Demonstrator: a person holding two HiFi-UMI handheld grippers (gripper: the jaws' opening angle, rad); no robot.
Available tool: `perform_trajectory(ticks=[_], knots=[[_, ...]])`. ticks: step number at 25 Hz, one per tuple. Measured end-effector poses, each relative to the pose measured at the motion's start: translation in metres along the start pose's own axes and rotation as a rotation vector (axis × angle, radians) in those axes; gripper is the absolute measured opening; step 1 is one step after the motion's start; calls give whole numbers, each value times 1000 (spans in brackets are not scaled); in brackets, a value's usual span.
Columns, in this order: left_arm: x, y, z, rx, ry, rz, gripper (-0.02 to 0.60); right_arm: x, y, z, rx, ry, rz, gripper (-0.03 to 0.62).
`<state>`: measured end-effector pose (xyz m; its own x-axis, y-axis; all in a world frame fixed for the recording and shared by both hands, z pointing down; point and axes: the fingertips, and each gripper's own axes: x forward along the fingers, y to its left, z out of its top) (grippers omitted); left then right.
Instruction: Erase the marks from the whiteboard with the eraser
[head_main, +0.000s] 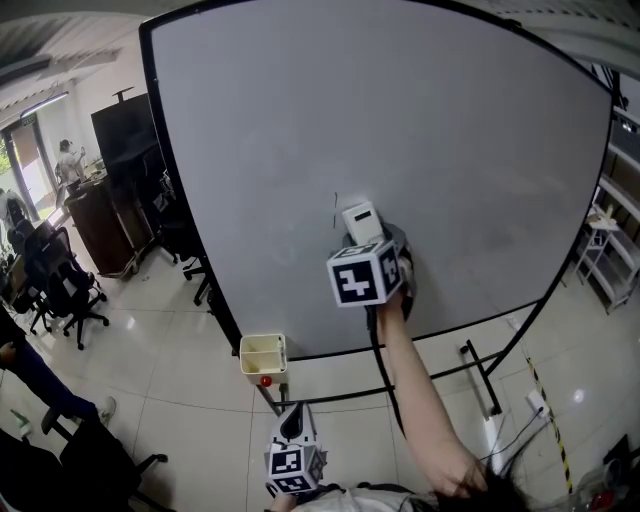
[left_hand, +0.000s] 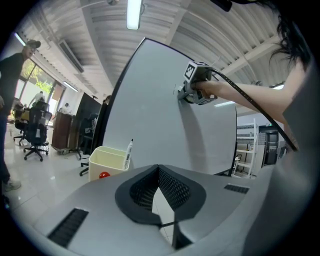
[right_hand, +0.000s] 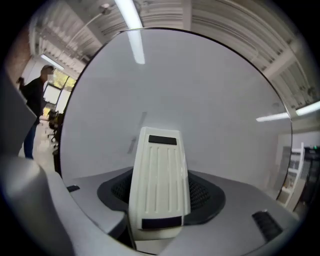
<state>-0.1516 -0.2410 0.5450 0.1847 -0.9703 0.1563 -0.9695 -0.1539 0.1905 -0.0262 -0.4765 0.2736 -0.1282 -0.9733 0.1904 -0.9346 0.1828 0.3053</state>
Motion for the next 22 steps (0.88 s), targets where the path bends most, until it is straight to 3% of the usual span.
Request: perform_trajectory(ticks=[4, 7, 12, 16, 22], knots=[[-3, 4, 5, 3, -17, 12, -14, 13, 96, -19, -158, 56, 127, 278], [-3, 4, 7, -4, -32, 31, -14, 25, 98, -28, -174, 54, 119, 276], [-12, 14, 0, -15, -7, 64, -14, 5, 71, -20, -48, -32, 146, 278], [-14, 7, 1, -25, -7, 40, -14, -34, 50, -35, 67, -84, 178, 278], [-21, -18, -14, -9, 39, -20, -14, -90, 24, -151, 342, -15, 259, 281]])
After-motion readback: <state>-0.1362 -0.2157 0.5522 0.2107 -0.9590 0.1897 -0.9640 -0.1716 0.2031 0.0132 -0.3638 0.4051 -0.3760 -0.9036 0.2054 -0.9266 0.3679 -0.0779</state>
